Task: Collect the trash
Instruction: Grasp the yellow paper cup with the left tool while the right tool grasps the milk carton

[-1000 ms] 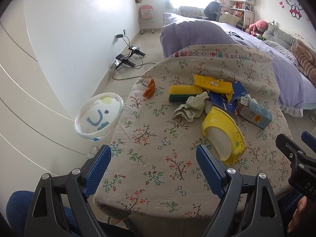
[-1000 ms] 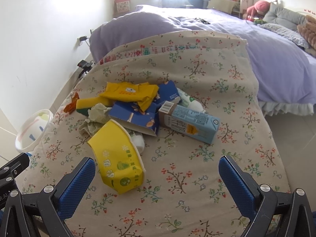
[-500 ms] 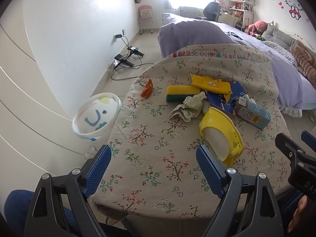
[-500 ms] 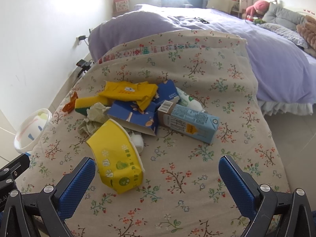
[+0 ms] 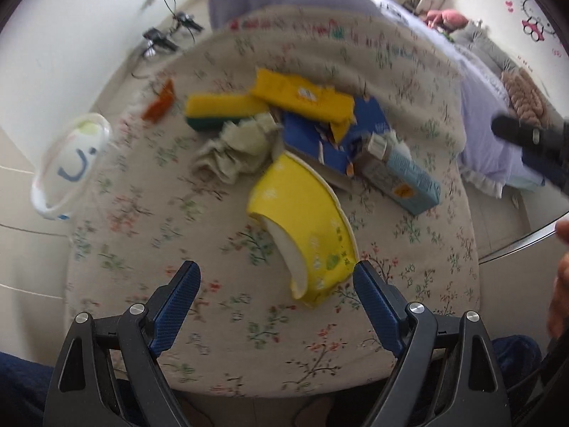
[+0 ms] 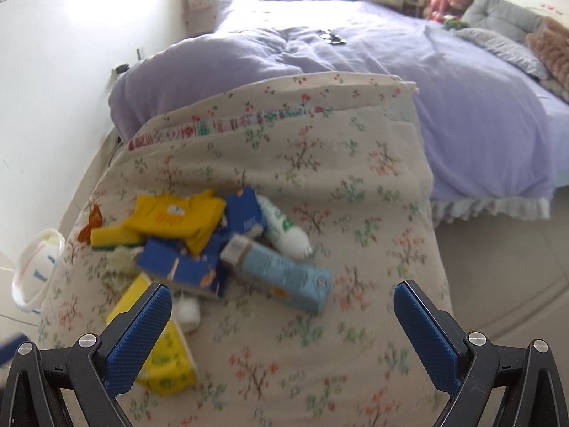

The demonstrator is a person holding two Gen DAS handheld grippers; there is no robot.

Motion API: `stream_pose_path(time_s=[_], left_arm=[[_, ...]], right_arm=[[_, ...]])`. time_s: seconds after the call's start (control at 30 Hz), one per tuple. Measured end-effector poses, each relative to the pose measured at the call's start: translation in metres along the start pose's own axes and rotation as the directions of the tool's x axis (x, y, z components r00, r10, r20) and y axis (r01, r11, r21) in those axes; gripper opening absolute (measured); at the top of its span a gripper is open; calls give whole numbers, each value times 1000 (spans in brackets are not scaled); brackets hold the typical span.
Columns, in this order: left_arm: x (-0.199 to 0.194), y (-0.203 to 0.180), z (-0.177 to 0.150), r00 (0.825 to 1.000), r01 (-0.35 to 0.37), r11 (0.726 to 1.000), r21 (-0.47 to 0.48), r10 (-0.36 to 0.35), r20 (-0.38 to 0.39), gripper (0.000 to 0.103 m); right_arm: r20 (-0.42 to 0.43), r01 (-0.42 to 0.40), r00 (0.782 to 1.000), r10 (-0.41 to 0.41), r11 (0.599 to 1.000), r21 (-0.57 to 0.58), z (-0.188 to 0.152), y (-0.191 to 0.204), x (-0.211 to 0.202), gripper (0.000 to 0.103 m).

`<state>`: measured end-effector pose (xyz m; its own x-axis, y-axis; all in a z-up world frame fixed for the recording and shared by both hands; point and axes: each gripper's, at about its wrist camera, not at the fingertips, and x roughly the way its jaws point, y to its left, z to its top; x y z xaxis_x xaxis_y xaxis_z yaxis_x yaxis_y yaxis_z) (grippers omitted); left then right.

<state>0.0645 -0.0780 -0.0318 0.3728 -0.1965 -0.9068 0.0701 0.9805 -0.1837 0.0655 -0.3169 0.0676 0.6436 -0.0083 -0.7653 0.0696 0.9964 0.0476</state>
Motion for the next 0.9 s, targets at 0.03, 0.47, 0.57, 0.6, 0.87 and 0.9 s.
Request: stream_pose_path(time_s=[0.03,0.47,0.57,0.6,0.87,0.9], left_arm=[[7,-4,2,1000,8,1000,-8,-9,-16,90],[45,-2,8,999,-1,1000,1,1,-34,52],[40,-11,5,1000,-18,998,60,18,-8,38],[37,-13,4,999,-35,996,78,34,5,36],[17,-8,-4,999,-34,990,135,30,34,30],[12,-8,-5,998,-37,989,144,31,46,29]], right_arm=[[-35,-20,999,19,999,-27,12,0,13,102],[-294,-168,952,86,950,-264,3,-3,128,96],[-339,-177,938,74,942,-284,-6,-2,141,96],[-354,-176,933,60,935,-307,-10,0,146,96],[-397,-169,918,15,920,-355,-26,7,166,85],[-404,-177,915,26,923,-342,-27,8,165,80]])
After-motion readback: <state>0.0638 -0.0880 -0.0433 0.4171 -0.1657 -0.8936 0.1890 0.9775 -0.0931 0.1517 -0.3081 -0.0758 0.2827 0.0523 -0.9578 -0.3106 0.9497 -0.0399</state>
